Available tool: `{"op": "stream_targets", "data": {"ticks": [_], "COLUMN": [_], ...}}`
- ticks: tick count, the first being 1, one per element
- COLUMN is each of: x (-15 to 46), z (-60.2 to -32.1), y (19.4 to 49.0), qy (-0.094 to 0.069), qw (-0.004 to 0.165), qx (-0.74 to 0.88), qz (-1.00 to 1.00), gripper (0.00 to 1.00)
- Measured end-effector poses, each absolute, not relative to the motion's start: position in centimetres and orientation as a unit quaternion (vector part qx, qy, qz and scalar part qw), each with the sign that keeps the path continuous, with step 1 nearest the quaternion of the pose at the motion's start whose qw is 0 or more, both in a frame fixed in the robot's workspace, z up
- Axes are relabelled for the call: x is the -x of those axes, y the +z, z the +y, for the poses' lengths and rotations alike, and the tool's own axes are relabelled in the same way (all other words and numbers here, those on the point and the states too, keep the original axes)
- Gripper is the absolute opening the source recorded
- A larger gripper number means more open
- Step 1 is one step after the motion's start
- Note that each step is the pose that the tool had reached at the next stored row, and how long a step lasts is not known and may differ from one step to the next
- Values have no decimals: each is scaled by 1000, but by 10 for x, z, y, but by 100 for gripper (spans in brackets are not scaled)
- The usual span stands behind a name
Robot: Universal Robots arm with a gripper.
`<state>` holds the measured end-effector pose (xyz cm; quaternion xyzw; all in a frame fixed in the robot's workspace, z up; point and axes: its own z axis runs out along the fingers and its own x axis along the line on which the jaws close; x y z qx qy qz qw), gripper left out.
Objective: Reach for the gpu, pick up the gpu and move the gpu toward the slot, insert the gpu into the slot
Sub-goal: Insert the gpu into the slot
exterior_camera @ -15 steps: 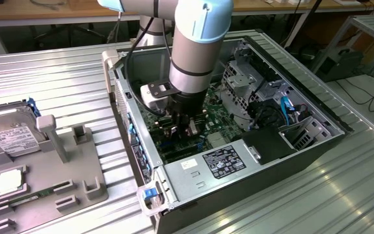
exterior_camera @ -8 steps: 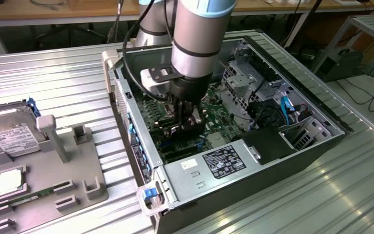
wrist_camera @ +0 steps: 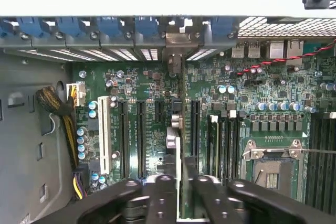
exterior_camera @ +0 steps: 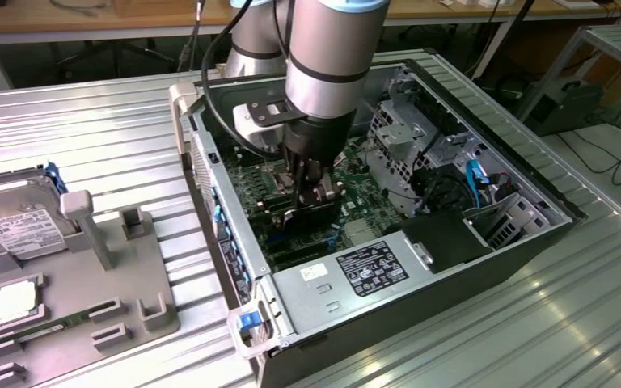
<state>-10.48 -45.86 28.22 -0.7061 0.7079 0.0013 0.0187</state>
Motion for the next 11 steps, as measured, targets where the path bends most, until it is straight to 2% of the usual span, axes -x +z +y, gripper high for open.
{"op": "stream_targets", "data": {"ticks": [2,11], "x": [105,105], "z": [-459,-459], "y": [282,282], "qy": [1,1], "qw": [19,19], "qx": [706,706], "qz": [708,708], "gripper": [11,11]}}
